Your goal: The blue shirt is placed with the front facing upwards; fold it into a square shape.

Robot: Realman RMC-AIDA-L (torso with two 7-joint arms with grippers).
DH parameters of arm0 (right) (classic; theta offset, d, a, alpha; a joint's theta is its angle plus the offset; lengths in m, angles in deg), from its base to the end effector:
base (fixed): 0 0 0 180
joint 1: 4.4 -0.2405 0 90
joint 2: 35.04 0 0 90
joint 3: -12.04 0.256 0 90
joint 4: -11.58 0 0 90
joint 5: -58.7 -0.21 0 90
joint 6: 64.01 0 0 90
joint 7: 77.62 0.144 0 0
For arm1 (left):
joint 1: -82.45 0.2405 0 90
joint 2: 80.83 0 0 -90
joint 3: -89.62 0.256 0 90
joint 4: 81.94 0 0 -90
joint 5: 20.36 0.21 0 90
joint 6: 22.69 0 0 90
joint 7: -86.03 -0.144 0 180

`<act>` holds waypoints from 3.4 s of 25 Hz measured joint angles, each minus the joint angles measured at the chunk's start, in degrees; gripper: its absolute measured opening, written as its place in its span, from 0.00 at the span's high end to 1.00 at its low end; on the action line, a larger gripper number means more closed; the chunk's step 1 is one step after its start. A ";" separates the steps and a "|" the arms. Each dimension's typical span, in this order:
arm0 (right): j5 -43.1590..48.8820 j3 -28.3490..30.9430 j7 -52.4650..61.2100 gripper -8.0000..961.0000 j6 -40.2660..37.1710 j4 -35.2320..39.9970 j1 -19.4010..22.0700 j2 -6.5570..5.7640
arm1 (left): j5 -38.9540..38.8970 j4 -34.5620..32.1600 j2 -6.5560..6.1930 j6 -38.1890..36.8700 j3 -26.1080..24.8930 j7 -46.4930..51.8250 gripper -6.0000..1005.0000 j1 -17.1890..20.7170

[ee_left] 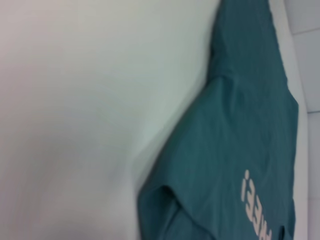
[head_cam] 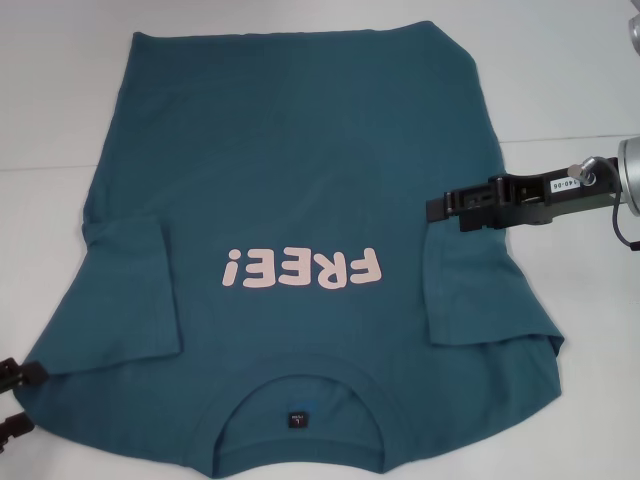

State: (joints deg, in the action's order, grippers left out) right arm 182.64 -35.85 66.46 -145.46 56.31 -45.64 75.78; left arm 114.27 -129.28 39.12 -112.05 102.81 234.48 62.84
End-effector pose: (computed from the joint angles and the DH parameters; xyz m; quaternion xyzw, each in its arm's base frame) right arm 0.2262 0.4086 0.0559 -0.8012 0.5662 0.1458 0.1278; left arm -0.3754 0.2608 0.0572 -0.5163 -0.7950 -0.2829 0.1464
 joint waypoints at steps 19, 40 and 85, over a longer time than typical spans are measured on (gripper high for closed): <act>-0.03 0.03 -0.45 0.21 0.42 0.01 0.12 0.39 | 0.26 2.16 -1.06 14.41 2.06 -6.76 0.21 -3.80; -0.32 0.34 -0.47 0.20 0.32 0.00 0.66 0.25 | 0.38 3.24 -0.94 11.23 3.88 -8.28 0.21 -2.56; -0.37 2.07 -0.56 0.20 -0.40 -0.01 1.99 -0.07 | 4.76 1.95 -1.68 12.47 6.54 -2.75 0.50 -5.88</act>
State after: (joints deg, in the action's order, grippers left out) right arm 182.27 -33.78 65.90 -145.86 56.31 -43.65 75.71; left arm 119.03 -127.34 37.44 -99.59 109.35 231.73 56.96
